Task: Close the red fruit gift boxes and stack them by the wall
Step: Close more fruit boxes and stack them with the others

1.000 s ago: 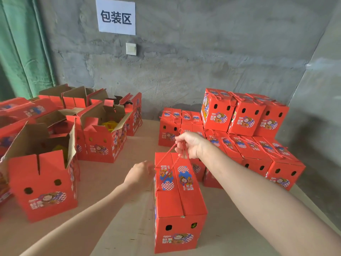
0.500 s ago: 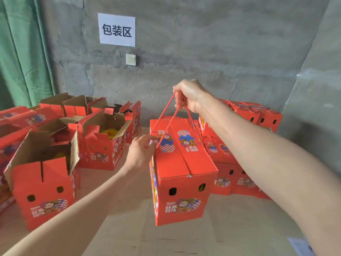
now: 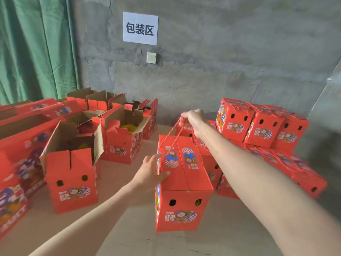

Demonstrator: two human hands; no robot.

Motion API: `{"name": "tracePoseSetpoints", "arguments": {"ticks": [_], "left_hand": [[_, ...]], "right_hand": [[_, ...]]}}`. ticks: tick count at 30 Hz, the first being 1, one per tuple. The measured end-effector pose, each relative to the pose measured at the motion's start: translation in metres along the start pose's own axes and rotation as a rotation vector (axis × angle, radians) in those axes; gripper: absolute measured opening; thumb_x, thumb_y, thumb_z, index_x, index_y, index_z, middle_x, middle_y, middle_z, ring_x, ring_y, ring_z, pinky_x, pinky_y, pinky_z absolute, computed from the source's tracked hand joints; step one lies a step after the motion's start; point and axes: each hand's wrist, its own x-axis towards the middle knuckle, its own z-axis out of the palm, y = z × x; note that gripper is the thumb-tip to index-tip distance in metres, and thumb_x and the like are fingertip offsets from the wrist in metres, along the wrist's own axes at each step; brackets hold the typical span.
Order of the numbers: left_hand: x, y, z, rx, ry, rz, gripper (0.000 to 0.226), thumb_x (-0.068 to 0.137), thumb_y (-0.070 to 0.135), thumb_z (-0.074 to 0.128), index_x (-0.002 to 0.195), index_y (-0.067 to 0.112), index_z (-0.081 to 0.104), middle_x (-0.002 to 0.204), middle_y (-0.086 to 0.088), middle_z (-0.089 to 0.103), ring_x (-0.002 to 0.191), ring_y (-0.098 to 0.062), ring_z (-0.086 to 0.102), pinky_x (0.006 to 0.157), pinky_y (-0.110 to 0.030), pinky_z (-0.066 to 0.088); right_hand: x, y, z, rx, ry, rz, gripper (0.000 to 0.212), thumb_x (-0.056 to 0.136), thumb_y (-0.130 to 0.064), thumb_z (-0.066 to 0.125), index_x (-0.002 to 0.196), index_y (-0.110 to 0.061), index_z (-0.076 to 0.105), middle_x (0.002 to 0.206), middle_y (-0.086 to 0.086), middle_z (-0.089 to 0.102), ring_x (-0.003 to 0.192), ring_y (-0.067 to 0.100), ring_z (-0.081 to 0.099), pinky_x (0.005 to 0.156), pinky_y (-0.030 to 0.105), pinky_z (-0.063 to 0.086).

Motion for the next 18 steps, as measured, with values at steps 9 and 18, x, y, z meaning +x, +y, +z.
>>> {"name": "tracePoseSetpoints", "arguments": {"ticks": [9,18], "left_hand": [[-0.025,-0.059,0.035,0.216,-0.187,-0.064,0.077,0.086,0.03,0.063,0.15,0.032,0.02,0.133,-0.004,0.045,0.123,-0.02,0.044,0.092,-0.022,0.037],[-0.021,-0.061,0.05,0.118,0.078,-0.007,0.036,0.089,0.02,0.062,0.125,0.015,0.061,0.121,-0.005,0.06,0.112,-0.018,0.054,0.093,-0.022,0.039]], "right_hand": [[-0.001,0.075,0.014,-0.121,-0.038,0.04,0.026,0.093,-0.003,0.05,0.069,-0.009,0.056,0.065,0.005,0.06,0.057,0.013,0.055,0.056,0.022,0.038],[-0.041,0.138,0.005,-1.264,-0.357,-0.204,0.073,0.094,-0.044,0.051,0.147,-0.004,0.021,0.153,0.021,0.024,0.14,0.036,0.027,0.108,0.046,0.032]]}}
